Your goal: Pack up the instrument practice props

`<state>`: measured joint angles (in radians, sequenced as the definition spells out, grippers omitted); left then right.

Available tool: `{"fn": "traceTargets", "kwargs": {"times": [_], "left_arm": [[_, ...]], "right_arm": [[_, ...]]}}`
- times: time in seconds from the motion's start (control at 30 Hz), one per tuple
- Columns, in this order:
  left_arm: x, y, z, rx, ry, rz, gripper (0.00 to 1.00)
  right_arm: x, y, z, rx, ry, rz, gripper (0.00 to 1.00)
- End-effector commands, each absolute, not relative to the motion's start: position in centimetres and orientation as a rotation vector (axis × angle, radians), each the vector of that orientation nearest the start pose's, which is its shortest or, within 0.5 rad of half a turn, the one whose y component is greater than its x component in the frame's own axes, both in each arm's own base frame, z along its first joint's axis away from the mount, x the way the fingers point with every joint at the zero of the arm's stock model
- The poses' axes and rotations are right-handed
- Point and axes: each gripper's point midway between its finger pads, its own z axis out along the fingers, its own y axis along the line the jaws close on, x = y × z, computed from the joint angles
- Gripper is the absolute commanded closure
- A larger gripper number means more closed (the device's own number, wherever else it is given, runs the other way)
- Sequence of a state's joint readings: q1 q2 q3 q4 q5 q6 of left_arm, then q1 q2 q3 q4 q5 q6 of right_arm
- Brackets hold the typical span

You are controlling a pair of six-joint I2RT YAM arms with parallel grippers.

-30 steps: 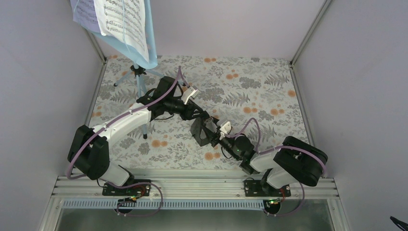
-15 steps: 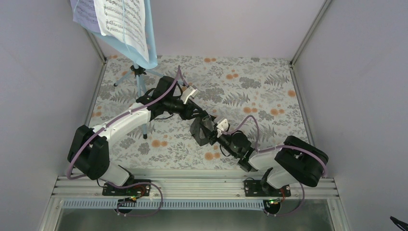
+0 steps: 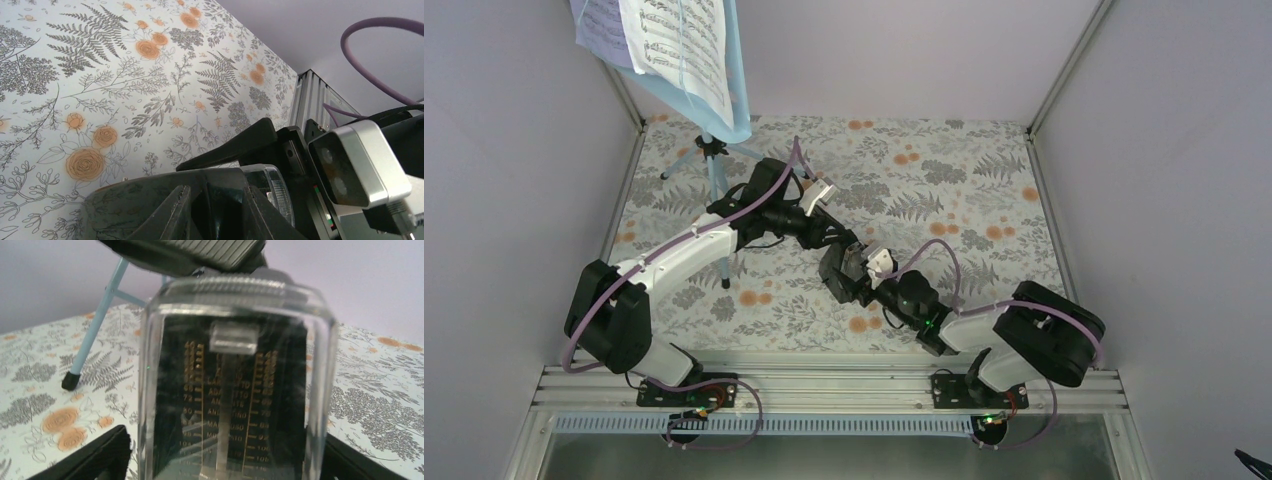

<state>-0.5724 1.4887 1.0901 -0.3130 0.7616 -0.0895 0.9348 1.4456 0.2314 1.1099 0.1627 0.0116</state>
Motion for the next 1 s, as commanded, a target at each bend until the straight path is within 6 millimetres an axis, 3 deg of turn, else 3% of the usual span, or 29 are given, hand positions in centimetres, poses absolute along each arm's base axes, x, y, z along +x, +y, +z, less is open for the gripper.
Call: {"fn": "traceTargets", "kwargs": {"times": [0.0, 0.1, 0.23, 0.33, 0.4, 0.53, 0.63, 0.7, 0.83, 0.97], "left_arm": [[26.4, -30.9, 18.6, 0.962, 2.199, -1.182, 0.72], [26.5, -30.8, 18.7, 0.955, 2.199, -1.161, 0.73], [27.1, -30.3, 19.2, 0.931, 2.186, -1.102, 0.68], [27.7, -29.8, 20.2, 0.897, 2.160, -1.063, 0.54], [28.2, -29.2, 21.0, 0.858, 2.142, -1.047, 0.38], [29.2, -27.5, 23.1, 0.757, 2.078, -1.017, 0.15], [29.5, -26.4, 25.4, 0.730, 1.990, -0.953, 0.02], [29.0, -26.7, 26.9, 0.767, 1.934, -0.929, 0.00], [28.4, -28.7, 25.3, 0.882, 2.027, -0.745, 0.00], [28.0, -30.0, 23.2, 0.915, 2.087, -0.589, 0.00]], "right_arm": [[24.5, 28.0, 14.5, -0.634, 1.586, 0.557, 0.14], [24.6, 27.4, 14.8, -0.612, 1.591, 0.533, 0.04], [24.4, 26.1, 15.4, -0.574, 1.598, 0.517, 0.00], [24.2, 24.8, 16.0, -0.529, 1.612, 0.508, 0.00], [23.8, 23.9, 16.0, -0.500, 1.637, 0.511, 0.00], [22.4, 21.9, 18.3, -0.440, 1.596, 0.567, 0.00], [22.0, 20.0, 19.9, -0.350, 1.577, 0.580, 0.00], [22.3, 18.2, 20.7, -0.264, 1.578, 0.566, 0.00], [23.5, 14.6, 21.0, -0.117, 1.621, 0.493, 0.00], [24.8, 12.3, 19.3, -0.031, 1.717, 0.393, 0.00]]}}
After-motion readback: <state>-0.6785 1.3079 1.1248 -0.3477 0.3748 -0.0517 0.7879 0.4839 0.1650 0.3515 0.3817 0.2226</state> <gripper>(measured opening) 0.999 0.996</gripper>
